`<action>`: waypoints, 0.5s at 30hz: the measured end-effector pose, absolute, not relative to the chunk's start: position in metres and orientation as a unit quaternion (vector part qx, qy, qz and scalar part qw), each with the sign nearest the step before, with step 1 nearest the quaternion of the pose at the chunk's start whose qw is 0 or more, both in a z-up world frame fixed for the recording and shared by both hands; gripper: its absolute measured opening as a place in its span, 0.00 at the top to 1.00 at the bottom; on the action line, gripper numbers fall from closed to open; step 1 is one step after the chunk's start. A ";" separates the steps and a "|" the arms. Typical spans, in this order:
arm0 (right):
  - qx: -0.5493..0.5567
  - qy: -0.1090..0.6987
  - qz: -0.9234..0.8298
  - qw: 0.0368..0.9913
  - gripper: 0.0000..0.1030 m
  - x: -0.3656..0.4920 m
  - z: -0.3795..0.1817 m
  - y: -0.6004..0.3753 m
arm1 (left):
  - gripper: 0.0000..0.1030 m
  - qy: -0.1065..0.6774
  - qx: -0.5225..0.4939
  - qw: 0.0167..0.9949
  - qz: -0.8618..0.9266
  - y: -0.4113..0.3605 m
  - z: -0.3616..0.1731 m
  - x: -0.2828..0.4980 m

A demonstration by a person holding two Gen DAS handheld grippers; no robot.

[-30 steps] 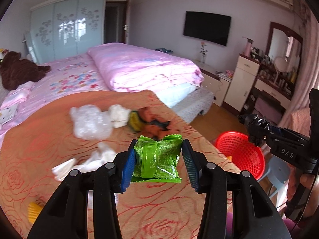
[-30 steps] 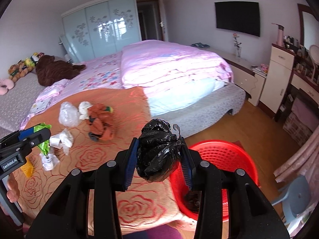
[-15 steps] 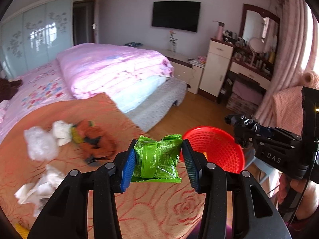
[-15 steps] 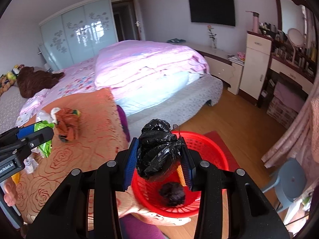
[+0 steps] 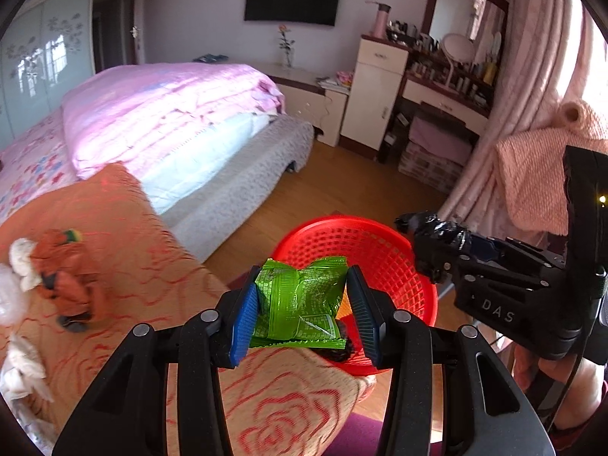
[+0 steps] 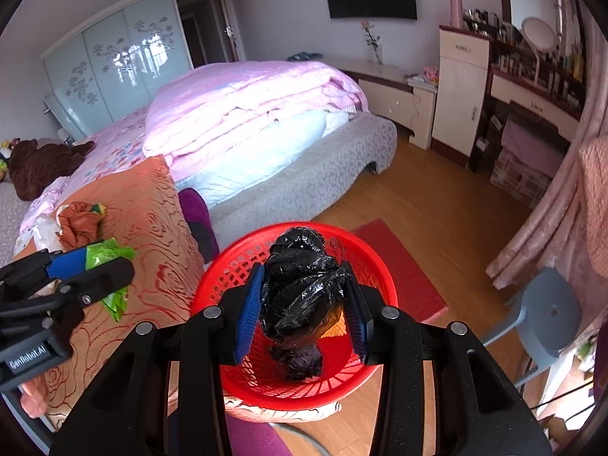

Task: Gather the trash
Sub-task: 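Carry the green packet and black bag in both tools over the red basket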

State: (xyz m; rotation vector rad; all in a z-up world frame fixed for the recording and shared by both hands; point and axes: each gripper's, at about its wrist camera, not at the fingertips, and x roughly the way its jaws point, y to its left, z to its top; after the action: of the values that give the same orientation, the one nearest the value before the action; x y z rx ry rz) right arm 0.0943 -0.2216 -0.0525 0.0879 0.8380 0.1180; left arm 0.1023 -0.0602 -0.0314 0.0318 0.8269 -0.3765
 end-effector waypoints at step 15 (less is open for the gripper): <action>0.063 0.450 0.046 0.890 0.61 0.108 -0.087 -0.237 | 0.57 0.440 0.015 0.876 -0.198 -0.086 -0.064 0.122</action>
State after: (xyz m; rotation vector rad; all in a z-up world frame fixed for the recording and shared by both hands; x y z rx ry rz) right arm 0.1083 -0.2367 -0.0875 0.1304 0.9339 0.0959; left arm 0.1224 -0.0855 -0.0642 0.0313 0.9184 -0.4127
